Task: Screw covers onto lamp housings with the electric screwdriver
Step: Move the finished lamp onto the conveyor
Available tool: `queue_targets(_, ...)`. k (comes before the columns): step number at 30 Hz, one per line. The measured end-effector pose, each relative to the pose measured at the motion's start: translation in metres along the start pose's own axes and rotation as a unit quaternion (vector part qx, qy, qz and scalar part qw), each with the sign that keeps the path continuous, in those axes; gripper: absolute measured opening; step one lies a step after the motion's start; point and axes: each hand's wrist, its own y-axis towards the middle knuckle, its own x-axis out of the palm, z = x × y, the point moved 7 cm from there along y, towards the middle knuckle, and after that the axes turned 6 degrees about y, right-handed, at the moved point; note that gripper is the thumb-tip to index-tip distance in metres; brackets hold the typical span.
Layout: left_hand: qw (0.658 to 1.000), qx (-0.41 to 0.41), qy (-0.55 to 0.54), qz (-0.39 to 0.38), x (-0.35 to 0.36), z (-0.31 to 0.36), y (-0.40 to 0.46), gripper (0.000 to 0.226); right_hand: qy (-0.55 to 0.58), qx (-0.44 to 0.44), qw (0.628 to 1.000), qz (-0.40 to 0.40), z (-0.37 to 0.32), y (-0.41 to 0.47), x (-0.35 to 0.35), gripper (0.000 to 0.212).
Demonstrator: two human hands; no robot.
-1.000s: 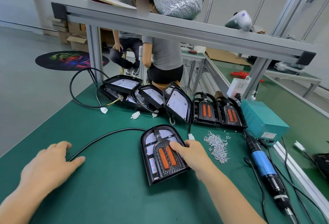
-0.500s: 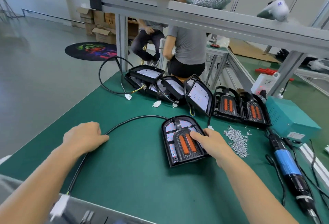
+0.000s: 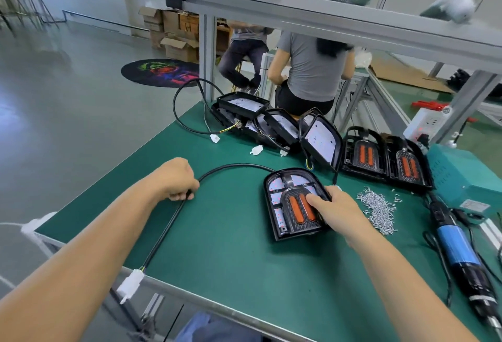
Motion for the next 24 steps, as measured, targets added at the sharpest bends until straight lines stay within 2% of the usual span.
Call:
queue_targets(4, 0.983, -0.01, -0.182, 0.035, 0.002, 0.0, -0.002, 0.021, -0.017, -0.001, 1.0, 0.001, -0.001, -0.003, 0.0, 0.042)
queue_targets(8, 0.941, 0.007, -0.334, 0.052, -0.006, 0.012, 0.001, 0.028, -0.107, -0.037, 0.993, 0.043, -0.014, -0.011, -0.004, 0.06)
queue_targets(12, 0.919, 0.009, -0.384, 0.093, 0.0, 0.024, 0.004, 0.024, -0.175, -0.118, 0.971, 0.109, -0.043, -0.026, -0.005, 0.057)
queue_targets(15, 0.897, -0.013, -0.411, 0.162, 0.007, 0.027, 0.004, 0.027, -0.128, -0.202, 0.963, 0.121, -0.069, -0.044, -0.003, 0.041)
queue_targets(17, 0.878, -0.017, -0.435, 0.199, 0.013, 0.031, 0.001, 0.029, -0.065, -0.254, 0.96, 0.097, -0.085, -0.059, 0.003, 0.029)
queue_targets(19, 0.857, -0.017, -0.463, 0.226, 0.022, 0.037, -0.003, 0.03, -0.029, -0.279, 0.959, 0.029, -0.096, -0.073, 0.017, 0.027)
queue_targets(22, 0.829, -0.033, -0.501, 0.246, 0.035, 0.045, -0.01, 0.026, -0.065, -0.291, 0.95, -0.089, -0.103, -0.09, 0.05, 0.031)
queue_targets(24, 0.813, -0.037, -0.525, 0.247, 0.042, 0.049, -0.012, 0.022, -0.129, -0.272, 0.945, -0.125, -0.098, -0.092, 0.066, 0.041)
